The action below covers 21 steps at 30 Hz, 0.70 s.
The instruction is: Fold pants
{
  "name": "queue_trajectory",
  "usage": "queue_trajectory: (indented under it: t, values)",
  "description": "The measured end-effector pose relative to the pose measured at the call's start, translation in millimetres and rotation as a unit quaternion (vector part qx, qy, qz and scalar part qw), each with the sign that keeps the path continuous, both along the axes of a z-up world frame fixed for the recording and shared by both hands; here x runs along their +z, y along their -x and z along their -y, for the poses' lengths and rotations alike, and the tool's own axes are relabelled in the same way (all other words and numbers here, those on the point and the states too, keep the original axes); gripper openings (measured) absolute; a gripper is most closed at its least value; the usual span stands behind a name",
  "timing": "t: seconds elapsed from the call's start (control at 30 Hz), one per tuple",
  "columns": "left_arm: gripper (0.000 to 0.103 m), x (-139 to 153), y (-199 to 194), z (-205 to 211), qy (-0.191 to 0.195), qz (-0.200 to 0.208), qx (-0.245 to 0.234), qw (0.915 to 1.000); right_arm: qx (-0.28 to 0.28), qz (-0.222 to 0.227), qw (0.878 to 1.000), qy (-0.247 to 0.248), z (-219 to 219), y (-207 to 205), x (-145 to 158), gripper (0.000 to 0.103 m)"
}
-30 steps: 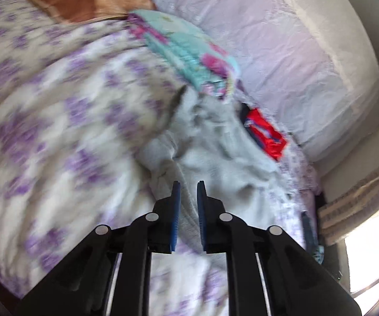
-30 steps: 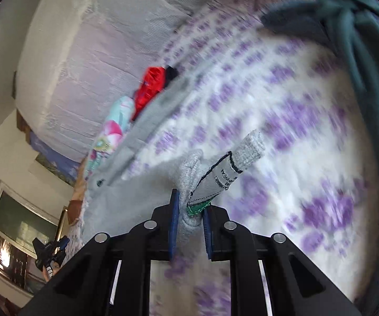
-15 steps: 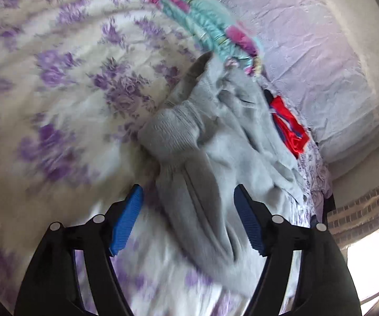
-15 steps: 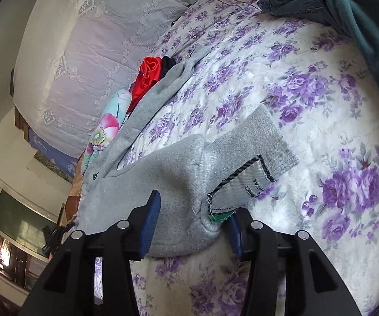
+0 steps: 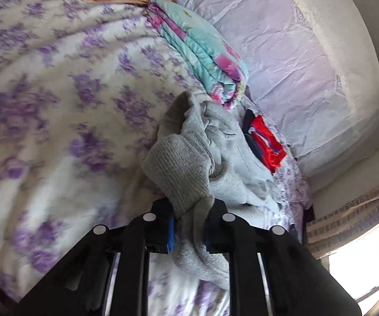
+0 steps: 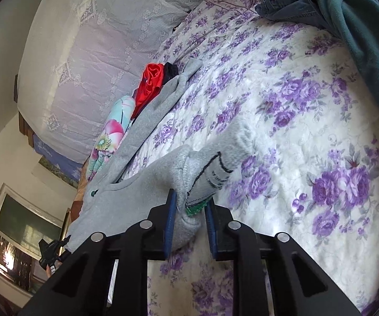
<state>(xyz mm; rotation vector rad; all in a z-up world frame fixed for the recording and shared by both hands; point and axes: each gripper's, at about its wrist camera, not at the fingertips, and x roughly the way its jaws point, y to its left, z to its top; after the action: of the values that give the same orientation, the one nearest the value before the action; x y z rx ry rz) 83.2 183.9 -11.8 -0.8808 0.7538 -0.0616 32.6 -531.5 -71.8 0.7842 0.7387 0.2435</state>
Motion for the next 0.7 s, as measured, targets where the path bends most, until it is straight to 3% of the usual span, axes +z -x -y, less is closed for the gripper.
queue_trajectory:
  t: [0.07, 0.13, 0.2, 0.27, 0.3, 0.37, 0.4, 0.47, 0.5, 0.6, 0.7]
  values:
    - [0.018, -13, -3, -6, -0.006, -0.021, -0.011, 0.9997, 0.006, -0.011, 1.000, 0.000, 0, -2, -6, 0.022]
    - [0.031, -42, -11, -13, -0.008, -0.071, -0.002, 0.9974, 0.007, -0.026, 1.000, 0.009, 0, -6, -13, 0.019]
    - [0.034, -50, -7, -15, 0.006, -0.061, -0.001, 0.9981, 0.007, -0.028, 0.999, 0.018, -1, -5, -8, 0.021]
    - [0.043, -36, 2, -19, -0.013, -0.050, 0.007, 0.9986, -0.003, -0.023, 0.999, 0.040, 0, -1, 3, 0.024]
    - [0.055, -29, 7, -20, -0.030, -0.045, 0.019, 0.9983, -0.018, -0.018, 0.997, 0.067, 1, 2, 13, 0.024]
    - [0.067, -8, 20, -24, -0.090, -0.039, 0.066, 0.9930, -0.034, -0.002, 0.994, 0.101, 2, 7, 31, 0.025]
    - [0.068, 6, 28, -28, -0.124, -0.031, 0.095, 0.9872, -0.042, 0.010, 0.993, 0.113, 1, 9, 41, 0.026]
    - [0.068, 26, 30, -30, -0.150, -0.012, 0.107, 0.9827, -0.032, 0.026, 0.988, 0.146, -12, 5, 55, 0.034]
    - [0.068, 36, 23, -25, -0.151, 0.001, 0.088, 0.9846, -0.020, 0.035, 0.985, 0.166, -24, -1, 60, 0.038]
    - [0.069, 47, -16, 8, -0.134, 0.015, 0.008, 0.9909, 0.051, 0.045, 0.980, 0.188, -71, -27, 56, 0.039]
    - [0.069, 43, -67, 52, -0.147, 0.002, -0.071, 0.9865, 0.091, 0.044, 0.972, 0.214, -101, -41, 50, 0.038]
